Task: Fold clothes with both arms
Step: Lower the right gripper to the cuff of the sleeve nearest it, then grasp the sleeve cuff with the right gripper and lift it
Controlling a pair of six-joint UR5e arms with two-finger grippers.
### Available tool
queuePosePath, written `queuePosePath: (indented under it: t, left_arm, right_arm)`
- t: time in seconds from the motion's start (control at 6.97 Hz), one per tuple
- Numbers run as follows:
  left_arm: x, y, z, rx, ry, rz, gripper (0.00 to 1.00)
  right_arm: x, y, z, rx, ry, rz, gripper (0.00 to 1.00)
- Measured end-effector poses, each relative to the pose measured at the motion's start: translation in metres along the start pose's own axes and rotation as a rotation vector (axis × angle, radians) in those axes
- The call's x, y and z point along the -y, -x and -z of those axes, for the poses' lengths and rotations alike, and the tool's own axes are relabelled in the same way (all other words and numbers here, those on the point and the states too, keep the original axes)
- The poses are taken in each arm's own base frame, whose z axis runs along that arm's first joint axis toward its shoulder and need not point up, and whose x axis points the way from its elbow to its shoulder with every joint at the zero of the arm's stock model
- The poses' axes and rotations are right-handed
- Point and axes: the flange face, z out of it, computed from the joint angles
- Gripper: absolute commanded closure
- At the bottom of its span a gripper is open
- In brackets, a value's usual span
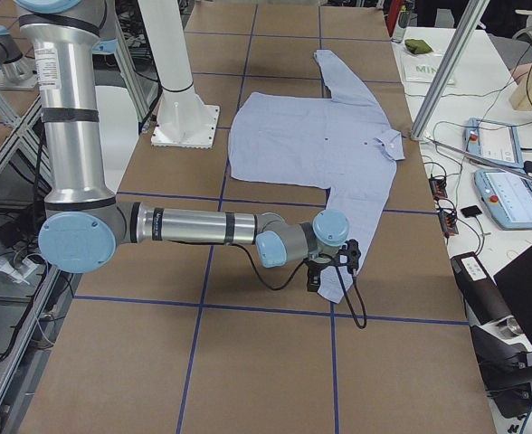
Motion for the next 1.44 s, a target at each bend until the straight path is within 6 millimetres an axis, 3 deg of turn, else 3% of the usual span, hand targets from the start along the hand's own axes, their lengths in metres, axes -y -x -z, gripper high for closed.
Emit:
queuePosePath:
  t: [0.29, 0.57, 1.0, 1.44]
  left_arm:
    - [-0.003, -0.004, 0.001, -0.005, -0.015, -0.01, 0.0]
    - [-0.004, -0.004, -0.001, -0.006, -0.013, -0.006, 0.0]
    - [-0.004, -0.003, -0.002, -0.004, -0.012, -0.006, 0.0]
    - [-0.004, -0.004, -0.002, -0.002, -0.014, -0.01, 0.0]
  right_arm:
    - [0.01, 0.017, -0.031, -0.053, -0.053, -0.057, 0.1]
    - [0.014, 0.031, -0.043, -0.064, -0.071, -0.164, 0.1]
    - [0.014, 0.024, -0.058, -0.08, -0.048, -0.204, 0.15]
    - [0.009, 0.02, -0.075, -0.094, -0.018, -0.211, 0.34]
